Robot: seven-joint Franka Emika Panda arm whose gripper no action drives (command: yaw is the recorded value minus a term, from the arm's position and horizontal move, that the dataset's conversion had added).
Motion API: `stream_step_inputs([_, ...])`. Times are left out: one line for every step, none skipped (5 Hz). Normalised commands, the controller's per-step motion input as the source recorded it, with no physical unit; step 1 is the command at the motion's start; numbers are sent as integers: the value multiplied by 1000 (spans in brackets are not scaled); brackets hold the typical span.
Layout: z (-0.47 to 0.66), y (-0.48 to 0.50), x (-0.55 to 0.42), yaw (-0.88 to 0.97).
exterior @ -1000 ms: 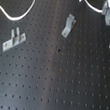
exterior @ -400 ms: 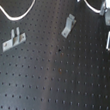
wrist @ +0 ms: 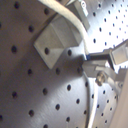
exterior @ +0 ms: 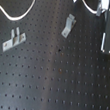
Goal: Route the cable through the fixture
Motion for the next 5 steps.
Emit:
stream_step_inputs([283,111,-186,0])
stream_step_inputs([272,128,-135,0])
stream_step_inputs([265,105,-152,0])
stream_step_inputs([271,89,-178,0])
stream_step_inputs([282,31,-253,63])
